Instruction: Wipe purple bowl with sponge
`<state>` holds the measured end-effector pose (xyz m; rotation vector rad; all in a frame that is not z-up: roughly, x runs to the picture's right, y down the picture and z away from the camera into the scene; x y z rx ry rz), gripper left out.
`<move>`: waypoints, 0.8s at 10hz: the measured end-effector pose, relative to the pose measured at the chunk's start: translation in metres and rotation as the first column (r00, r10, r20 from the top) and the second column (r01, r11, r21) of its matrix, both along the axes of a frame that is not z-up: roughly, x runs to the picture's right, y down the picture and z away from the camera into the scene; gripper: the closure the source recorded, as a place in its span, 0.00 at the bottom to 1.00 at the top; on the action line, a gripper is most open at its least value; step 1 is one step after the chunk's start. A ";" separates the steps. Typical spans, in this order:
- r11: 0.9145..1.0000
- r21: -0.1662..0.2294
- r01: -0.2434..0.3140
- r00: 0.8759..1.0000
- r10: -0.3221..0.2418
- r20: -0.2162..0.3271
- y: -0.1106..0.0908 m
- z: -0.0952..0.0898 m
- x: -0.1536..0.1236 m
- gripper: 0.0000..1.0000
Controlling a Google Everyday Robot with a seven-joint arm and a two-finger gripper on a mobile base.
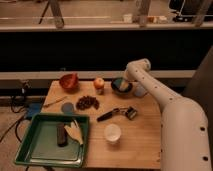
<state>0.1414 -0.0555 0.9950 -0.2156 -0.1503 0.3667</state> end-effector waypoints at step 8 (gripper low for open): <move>0.999 0.033 0.009 1.000 -0.008 -0.023 0.008 0.013 -0.001 0.47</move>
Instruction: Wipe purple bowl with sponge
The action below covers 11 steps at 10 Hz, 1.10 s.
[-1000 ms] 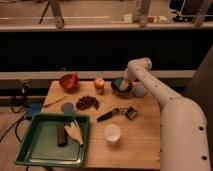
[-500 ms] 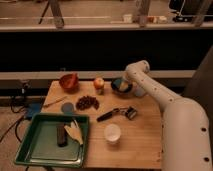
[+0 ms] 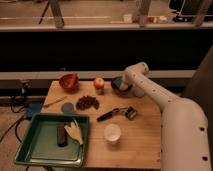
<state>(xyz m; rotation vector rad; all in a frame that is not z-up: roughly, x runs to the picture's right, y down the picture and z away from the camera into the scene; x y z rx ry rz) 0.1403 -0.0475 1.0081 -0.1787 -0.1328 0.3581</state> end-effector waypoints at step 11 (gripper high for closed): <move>0.999 -0.041 -0.016 1.000 0.016 -0.014 0.004 0.001 0.005 0.51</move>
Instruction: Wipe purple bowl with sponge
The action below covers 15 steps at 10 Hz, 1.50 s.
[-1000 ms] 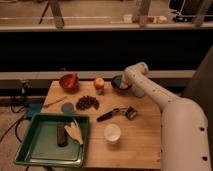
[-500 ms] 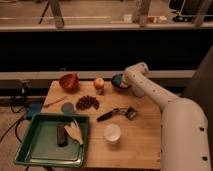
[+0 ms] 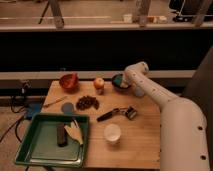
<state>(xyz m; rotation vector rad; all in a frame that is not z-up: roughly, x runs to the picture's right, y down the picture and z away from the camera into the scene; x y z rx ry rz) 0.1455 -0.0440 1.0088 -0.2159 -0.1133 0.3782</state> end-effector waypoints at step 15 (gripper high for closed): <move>0.960 -0.278 0.037 0.995 -0.010 0.099 0.068 -0.054 -0.005 0.51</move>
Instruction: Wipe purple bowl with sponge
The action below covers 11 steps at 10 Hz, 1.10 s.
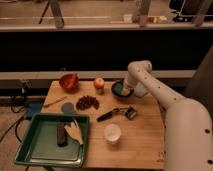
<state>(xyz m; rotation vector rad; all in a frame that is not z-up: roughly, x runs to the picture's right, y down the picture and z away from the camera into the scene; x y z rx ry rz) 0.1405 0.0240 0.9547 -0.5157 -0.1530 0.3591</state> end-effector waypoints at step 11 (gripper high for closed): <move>1.000 0.018 0.021 0.998 -0.020 -0.059 -0.013 -0.018 0.013 0.87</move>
